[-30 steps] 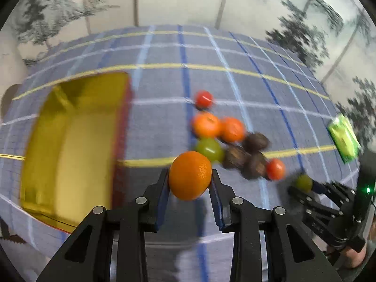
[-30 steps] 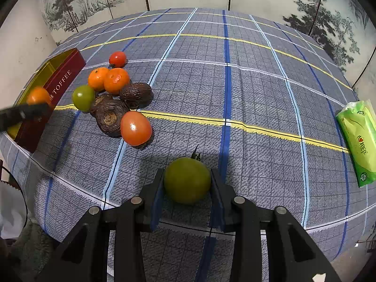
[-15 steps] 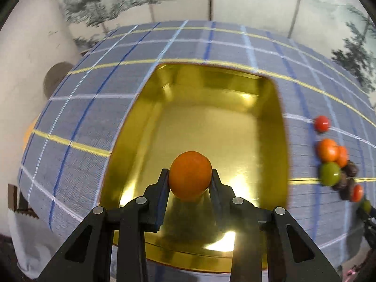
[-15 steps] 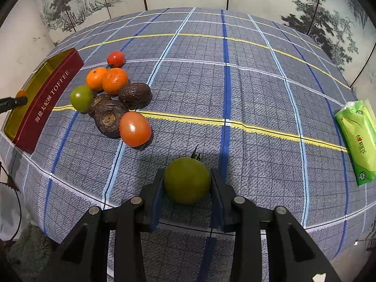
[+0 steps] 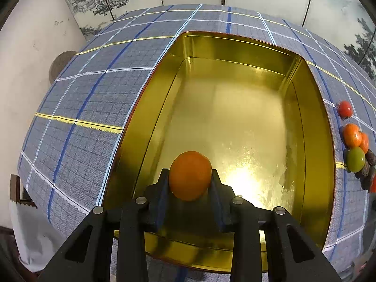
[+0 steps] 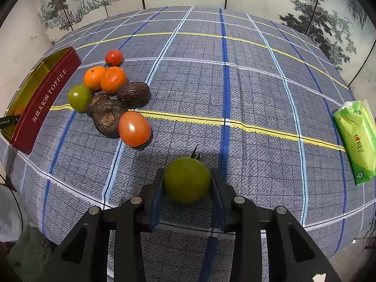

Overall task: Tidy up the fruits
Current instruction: 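Carry the tangerine over the TOFFEE tin with the left tool and release it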

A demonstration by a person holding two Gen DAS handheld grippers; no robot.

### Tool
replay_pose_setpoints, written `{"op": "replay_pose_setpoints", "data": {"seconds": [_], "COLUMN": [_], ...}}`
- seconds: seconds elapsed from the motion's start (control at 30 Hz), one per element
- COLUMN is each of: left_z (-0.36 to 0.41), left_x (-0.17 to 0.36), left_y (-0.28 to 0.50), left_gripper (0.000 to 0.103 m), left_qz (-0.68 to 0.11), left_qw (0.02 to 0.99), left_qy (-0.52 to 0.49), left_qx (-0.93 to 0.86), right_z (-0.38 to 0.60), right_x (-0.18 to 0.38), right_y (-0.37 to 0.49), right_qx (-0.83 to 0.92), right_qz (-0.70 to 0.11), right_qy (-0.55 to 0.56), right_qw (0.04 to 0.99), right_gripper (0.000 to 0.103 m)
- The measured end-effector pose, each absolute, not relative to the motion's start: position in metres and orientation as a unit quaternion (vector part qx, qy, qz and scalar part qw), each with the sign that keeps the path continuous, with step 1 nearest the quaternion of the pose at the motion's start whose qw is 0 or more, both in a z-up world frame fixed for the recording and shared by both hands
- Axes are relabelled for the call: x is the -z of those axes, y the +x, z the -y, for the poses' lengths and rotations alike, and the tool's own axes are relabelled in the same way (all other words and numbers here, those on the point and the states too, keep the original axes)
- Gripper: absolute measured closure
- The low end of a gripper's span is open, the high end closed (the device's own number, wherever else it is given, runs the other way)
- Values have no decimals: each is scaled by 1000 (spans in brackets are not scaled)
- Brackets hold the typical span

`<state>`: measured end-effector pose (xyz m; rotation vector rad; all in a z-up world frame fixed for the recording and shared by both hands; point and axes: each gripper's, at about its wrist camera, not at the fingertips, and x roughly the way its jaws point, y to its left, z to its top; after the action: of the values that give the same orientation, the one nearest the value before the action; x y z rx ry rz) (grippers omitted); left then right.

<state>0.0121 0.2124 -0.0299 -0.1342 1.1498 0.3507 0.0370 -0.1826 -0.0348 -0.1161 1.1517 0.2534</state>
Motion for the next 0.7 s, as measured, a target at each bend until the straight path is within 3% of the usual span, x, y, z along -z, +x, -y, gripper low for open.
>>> {"op": "replay_pose_setpoints", "data": {"seconds": [0.7], "left_z": [-197], "left_x": [28], "left_y": [-2], "left_gripper": [69], "left_qz": [-547], "left_qw": [818], "left_qy": [-73], "left_qx": [-165], "right_z": [182], "right_x": [35], "right_y": [37], "right_qx": [-119], "right_qz": [-543], "right_qy": [-57], "right_qw": [829], "right_gripper": [68]}}
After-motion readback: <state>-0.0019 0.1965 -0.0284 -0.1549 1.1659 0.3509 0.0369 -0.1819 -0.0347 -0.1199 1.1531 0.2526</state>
